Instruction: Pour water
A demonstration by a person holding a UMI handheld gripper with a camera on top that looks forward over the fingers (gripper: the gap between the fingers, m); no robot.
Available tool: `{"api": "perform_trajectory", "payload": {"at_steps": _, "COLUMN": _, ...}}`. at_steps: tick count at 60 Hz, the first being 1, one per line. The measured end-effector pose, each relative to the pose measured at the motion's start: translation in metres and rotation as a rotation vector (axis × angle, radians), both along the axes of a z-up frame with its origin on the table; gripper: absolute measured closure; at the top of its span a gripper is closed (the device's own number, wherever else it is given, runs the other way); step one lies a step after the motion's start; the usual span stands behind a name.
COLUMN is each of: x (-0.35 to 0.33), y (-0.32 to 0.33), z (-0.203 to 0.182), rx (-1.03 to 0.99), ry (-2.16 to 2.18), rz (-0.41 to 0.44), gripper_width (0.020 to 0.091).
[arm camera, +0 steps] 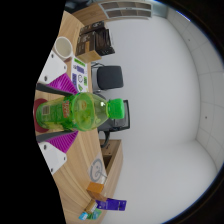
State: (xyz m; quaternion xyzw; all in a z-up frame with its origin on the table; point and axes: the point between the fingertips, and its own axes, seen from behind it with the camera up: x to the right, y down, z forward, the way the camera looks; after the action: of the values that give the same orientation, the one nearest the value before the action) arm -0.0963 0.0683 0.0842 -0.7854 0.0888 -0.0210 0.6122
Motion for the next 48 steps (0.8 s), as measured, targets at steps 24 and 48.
{"api": "perform_trajectory", "payload": {"at_steps": 24, "x": -0.017, "y": -0.099, "z": 0.022, "rx": -0.148, "ry": 0.039, "rz": 0.039, "gripper_width": 0.0247}}
{"api": "perform_trajectory", "payload": {"at_steps": 48, "x": -0.023, "y": -0.175, "z": 0.115, "rx": -0.219, "ry": -0.023, "rz": 0.146, "gripper_width": 0.0246}}
